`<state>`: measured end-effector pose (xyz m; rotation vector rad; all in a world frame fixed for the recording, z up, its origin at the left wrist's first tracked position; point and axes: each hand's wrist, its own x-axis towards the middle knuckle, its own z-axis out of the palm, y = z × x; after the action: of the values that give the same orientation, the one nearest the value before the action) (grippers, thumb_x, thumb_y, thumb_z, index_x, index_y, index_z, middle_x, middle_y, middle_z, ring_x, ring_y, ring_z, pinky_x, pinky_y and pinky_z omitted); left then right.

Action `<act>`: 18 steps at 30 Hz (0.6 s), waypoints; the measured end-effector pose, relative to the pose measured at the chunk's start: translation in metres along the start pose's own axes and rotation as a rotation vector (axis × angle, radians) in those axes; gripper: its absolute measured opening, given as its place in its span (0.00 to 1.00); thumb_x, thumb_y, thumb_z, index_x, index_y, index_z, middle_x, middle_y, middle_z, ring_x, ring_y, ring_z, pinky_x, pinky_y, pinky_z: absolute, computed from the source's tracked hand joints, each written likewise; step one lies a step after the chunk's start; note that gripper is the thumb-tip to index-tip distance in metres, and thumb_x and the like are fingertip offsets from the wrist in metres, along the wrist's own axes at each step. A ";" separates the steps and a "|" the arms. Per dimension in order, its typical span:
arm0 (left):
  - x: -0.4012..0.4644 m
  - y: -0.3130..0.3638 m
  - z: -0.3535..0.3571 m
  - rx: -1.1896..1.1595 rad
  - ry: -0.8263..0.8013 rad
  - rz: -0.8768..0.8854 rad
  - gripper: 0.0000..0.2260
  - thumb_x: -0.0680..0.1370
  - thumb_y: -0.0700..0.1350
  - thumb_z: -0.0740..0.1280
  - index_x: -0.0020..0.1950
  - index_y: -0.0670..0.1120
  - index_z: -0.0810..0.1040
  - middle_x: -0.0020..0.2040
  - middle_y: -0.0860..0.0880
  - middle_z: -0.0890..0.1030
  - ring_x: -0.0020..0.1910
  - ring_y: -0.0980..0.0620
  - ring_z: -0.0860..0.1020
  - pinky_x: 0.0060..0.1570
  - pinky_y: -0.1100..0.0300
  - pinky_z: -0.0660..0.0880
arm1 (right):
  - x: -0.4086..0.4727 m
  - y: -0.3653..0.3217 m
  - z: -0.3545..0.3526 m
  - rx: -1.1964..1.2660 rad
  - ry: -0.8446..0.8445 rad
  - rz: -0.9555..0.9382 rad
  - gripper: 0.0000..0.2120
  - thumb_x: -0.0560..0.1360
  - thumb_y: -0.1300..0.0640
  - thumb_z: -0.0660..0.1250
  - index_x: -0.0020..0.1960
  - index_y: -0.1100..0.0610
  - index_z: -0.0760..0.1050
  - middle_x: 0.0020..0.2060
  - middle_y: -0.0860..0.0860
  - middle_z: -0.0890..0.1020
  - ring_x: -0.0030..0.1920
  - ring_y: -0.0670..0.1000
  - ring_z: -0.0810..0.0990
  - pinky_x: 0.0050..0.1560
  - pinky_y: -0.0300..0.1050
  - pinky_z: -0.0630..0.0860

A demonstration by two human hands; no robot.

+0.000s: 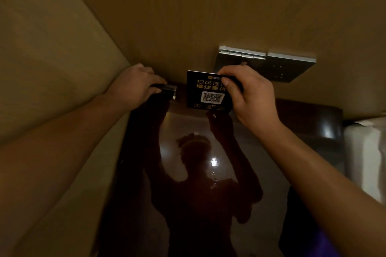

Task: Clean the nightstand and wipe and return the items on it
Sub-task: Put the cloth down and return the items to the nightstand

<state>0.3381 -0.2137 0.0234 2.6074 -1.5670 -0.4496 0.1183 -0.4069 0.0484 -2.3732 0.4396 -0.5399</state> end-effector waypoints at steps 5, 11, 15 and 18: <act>0.003 0.000 0.005 -0.003 0.002 0.013 0.15 0.80 0.45 0.70 0.67 0.47 0.81 0.58 0.39 0.82 0.56 0.38 0.76 0.57 0.49 0.72 | 0.003 -0.008 0.010 -0.042 -0.017 -0.053 0.10 0.83 0.61 0.65 0.62 0.60 0.80 0.51 0.55 0.83 0.51 0.54 0.82 0.51 0.55 0.80; 0.002 -0.003 0.011 -0.005 0.003 -0.027 0.16 0.79 0.45 0.70 0.67 0.46 0.80 0.59 0.41 0.81 0.57 0.39 0.75 0.58 0.48 0.72 | 0.005 -0.014 0.015 -0.169 -0.002 -0.020 0.14 0.83 0.60 0.63 0.67 0.58 0.79 0.56 0.57 0.81 0.56 0.57 0.79 0.52 0.55 0.78; 0.000 -0.001 0.012 0.004 0.024 -0.016 0.18 0.77 0.42 0.72 0.67 0.45 0.79 0.58 0.40 0.81 0.57 0.38 0.75 0.58 0.46 0.73 | -0.004 -0.020 0.019 -0.245 0.021 -0.018 0.19 0.81 0.62 0.66 0.71 0.58 0.76 0.62 0.58 0.80 0.60 0.59 0.77 0.59 0.56 0.76; 0.001 0.000 0.012 0.012 0.014 -0.017 0.19 0.77 0.42 0.72 0.68 0.46 0.79 0.58 0.41 0.81 0.58 0.38 0.75 0.58 0.44 0.73 | -0.009 -0.024 0.021 -0.276 0.059 -0.005 0.23 0.78 0.61 0.68 0.73 0.59 0.73 0.65 0.58 0.78 0.64 0.59 0.75 0.62 0.55 0.74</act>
<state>0.3346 -0.2133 0.0117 2.6283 -1.5498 -0.4233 0.1244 -0.3748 0.0473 -2.6262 0.5661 -0.5845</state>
